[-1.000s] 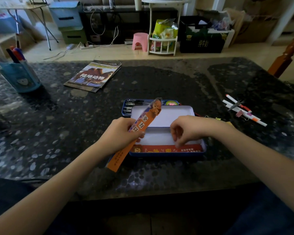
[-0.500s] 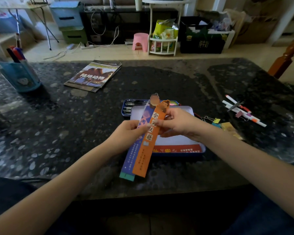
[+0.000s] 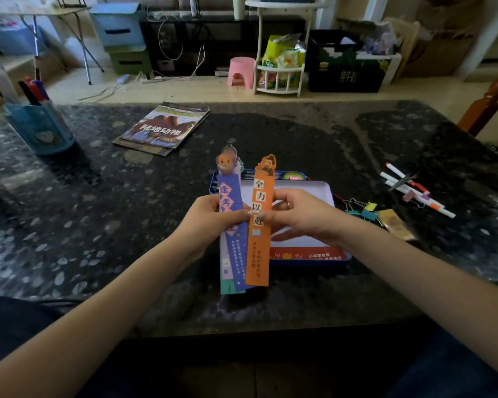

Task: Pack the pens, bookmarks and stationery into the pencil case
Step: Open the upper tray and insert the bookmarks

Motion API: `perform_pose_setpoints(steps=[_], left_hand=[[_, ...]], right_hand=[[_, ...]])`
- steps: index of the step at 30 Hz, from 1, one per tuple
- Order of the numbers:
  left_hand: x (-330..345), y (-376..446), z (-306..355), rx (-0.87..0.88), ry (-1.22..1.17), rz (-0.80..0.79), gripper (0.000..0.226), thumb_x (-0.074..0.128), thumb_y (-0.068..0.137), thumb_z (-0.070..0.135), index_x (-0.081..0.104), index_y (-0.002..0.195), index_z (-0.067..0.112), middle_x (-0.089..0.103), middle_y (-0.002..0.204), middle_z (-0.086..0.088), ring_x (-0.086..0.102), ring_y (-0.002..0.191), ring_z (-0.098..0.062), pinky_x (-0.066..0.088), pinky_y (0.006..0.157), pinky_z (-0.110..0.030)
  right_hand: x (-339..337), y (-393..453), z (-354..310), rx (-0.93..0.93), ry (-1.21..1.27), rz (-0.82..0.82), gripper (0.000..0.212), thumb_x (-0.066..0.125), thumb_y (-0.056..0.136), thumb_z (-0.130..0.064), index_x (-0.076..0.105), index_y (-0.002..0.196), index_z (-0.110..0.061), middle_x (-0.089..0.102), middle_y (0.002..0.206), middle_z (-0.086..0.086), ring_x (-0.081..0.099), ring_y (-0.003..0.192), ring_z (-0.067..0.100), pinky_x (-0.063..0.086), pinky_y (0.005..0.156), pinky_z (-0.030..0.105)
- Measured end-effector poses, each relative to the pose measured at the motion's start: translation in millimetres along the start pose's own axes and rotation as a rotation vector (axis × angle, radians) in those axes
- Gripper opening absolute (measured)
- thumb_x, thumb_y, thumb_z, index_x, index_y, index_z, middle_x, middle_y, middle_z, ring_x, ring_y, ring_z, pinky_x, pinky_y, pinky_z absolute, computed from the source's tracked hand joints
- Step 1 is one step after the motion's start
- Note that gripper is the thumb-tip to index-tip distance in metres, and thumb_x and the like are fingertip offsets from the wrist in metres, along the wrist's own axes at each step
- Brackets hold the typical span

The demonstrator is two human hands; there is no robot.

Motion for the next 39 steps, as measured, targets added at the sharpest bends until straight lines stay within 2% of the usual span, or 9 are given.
perform_pose_setpoints(steps=[3,7,10,13,17,24,28,34,39], left_hand=[[-2.5,0.7,0.6,0.041,-0.025,0.050,0.023,0.070,0.080,0.022,0.062,0.099,0.011,0.075,0.083,-0.001,0.072,0.075,-0.018,0.056,0.071,-0.036],[-5.7,-3.1,6.5,0.121,-0.008,0.081,0.015,0.069,0.082,0.025,0.063,0.083,0.011,0.074,0.072,0.001,0.071,0.064,-0.013,0.052,0.054,-0.020],[-9.0,-3.8,9.2,0.142,-0.006,0.127,0.015,0.070,0.082,0.021,0.063,0.078,0.009,0.072,0.066,0.001,0.069,0.060,-0.012,0.050,0.051,-0.018],[-14.4,-1.8,10.1,0.119,-0.027,0.175,0.013,0.070,0.082,0.018,0.064,0.079,0.007,0.070,0.061,0.004,0.067,0.055,-0.008,0.049,0.049,-0.016],[-22.0,-0.3,10.3,0.078,-0.050,0.190,0.013,0.070,0.082,0.020,0.062,0.080,0.010,0.070,0.059,0.004,0.066,0.052,-0.009,0.048,0.045,-0.018],[-27.7,3.3,5.4,-0.063,0.084,0.116,0.019,0.076,0.076,0.016,0.065,0.085,0.004,0.073,0.069,-0.008,0.070,0.058,-0.022,0.055,0.049,-0.027],[-34.4,4.1,6.8,-0.052,0.181,0.129,0.018,0.075,0.076,0.015,0.065,0.082,0.001,0.073,0.066,-0.005,0.069,0.053,-0.017,0.053,0.047,-0.023],[-27.0,4.0,5.8,-0.088,0.374,0.032,0.024,0.079,0.072,0.023,0.069,0.085,0.006,0.074,0.079,-0.009,0.071,0.076,-0.028,0.056,0.080,-0.049],[-28.1,3.7,8.8,-0.087,0.401,0.035,0.025,0.079,0.071,0.023,0.067,0.088,0.009,0.074,0.077,-0.007,0.072,0.070,-0.024,0.058,0.074,-0.046]], right_hand=[[10.4,-2.0,4.1,0.015,-0.147,-0.105,0.028,0.063,0.091,-0.022,0.054,0.118,-0.020,0.075,0.098,0.006,0.072,0.087,0.018,0.060,0.074,0.035],[18.3,-3.4,0.1,-0.075,-0.466,-0.168,0.019,0.059,0.094,-0.018,0.056,0.113,-0.018,0.070,0.105,0.013,0.069,0.092,0.026,0.057,0.080,0.043],[17.5,-6.3,-2.1,-0.088,-0.567,-0.189,0.020,0.061,0.092,-0.024,0.056,0.111,-0.024,0.071,0.091,0.007,0.069,0.078,0.023,0.056,0.072,0.034],[0.0,-5.4,-8.8,-0.090,-0.487,-0.040,0.018,0.069,0.086,-0.026,0.058,0.100,-0.031,0.071,0.075,-0.001,0.067,0.065,0.011,0.052,0.062,0.023],[-31.6,-2.8,-18.6,-0.049,-0.576,0.056,0.009,0.072,0.083,-0.026,0.066,0.085,-0.033,0.069,0.082,-0.008,0.067,0.070,0.000,0.049,0.059,0.014],[-49.2,-0.5,-5.4,0.117,-0.752,-0.004,0.012,0.070,0.086,-0.024,0.065,0.083,-0.034,0.066,0.087,-0.010,0.063,0.081,0.006,0.050,0.076,0.028],[-40.9,1.3,2.2,0.133,-0.826,-0.062,0.009,0.068,0.087,-0.025,0.065,0.088,-0.033,0.059,0.087,-0.013,0.056,0.079,0.001,0.047,0.070,0.022],[-37.6,1.5,-1.6,0.137,-0.776,-0.061,0.008,0.065,0.089,-0.027,0.062,0.088,-0.035,0.060,0.089,-0.013,0.059,0.082,0.003,0.048,0.069,0.020],[-39.9,1.7,-4.1,0.192,-0.754,-0.082,0.008,0.064,0.090,-0.028,0.062,0.089,-0.036,0.062,0.097,-0.009,0.061,0.092,0.010,0.053,0.080,0.028]])
Point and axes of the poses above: each hand's wrist, its own y-axis towards the middle knuckle, its own x-axis out of the palm, z = x × y, the point moved 4 cm from there along y, towards the middle knuckle
